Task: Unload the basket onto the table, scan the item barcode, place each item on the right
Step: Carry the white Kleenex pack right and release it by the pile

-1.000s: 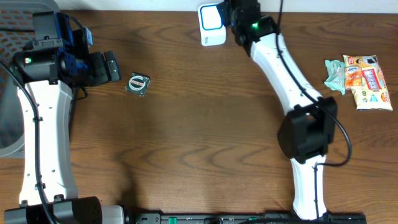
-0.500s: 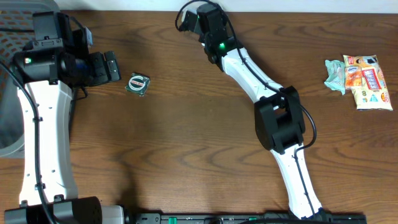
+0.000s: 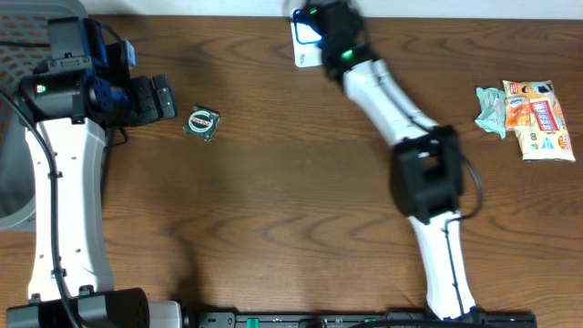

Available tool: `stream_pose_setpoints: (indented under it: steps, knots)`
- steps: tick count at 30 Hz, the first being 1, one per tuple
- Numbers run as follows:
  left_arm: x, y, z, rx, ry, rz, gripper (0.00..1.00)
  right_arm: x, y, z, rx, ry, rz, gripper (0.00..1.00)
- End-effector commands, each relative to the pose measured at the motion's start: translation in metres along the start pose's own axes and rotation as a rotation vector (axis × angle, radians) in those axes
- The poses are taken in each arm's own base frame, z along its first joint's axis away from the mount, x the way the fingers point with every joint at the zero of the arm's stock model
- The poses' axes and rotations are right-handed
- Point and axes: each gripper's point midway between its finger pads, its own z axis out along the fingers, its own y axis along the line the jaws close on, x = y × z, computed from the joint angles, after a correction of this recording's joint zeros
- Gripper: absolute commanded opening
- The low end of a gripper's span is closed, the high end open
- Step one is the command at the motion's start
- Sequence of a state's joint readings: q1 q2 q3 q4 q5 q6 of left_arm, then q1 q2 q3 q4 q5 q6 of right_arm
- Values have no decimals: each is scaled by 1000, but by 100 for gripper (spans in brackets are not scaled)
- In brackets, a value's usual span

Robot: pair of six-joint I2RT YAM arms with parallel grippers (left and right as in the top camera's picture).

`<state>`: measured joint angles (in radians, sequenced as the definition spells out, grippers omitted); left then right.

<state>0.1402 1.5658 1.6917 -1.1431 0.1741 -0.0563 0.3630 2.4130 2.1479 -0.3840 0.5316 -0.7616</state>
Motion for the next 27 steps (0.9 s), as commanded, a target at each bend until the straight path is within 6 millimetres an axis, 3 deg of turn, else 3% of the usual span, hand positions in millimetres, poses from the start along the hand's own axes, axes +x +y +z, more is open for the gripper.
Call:
stream_pose_setpoints:
  steps: [1,3,4,5,6,7,8,11,14,17,22,27]
  knots:
    - [1,1,2,-3,6,-10,98,79,-115,-27,108,145,414,1]
    - [1,1,2,-3,6,-10,98,158,-132,-26,99,332,560,1]
    - [1,1,2,-3,6,-10,98,190,-134,-26,86,413,603,1]
    - [1,1,2,-3,6,-10,98,210,-132,-27,64,465,630,1]
    - [1,1,2,-3,6,-10,98,251,-123,-28,-9,564,679,1]
    - [1,1,2,-3,6,-10,98,267,-119,-29,-42,598,706,1]
    - [1,1,2,-3,6,-10,98,300,-111,-33,-110,673,780,1]
    - [1,1,2,-3,6,-10,98,353,-104,-45,-160,805,949,1]
    - [1,1,2,-3,6,-10,98,388,-100,-61,-175,907,1073,1]
    - [1,1,2,-3,6,-10,98,402,-94,-70,-245,935,1140,1]
    - [1,1,2,-3,6,-10,98,412,-91,-74,-270,954,1172,1]
    - [1,1,2,-3,6,-10,98,409,-87,-72,-281,956,1163,1]
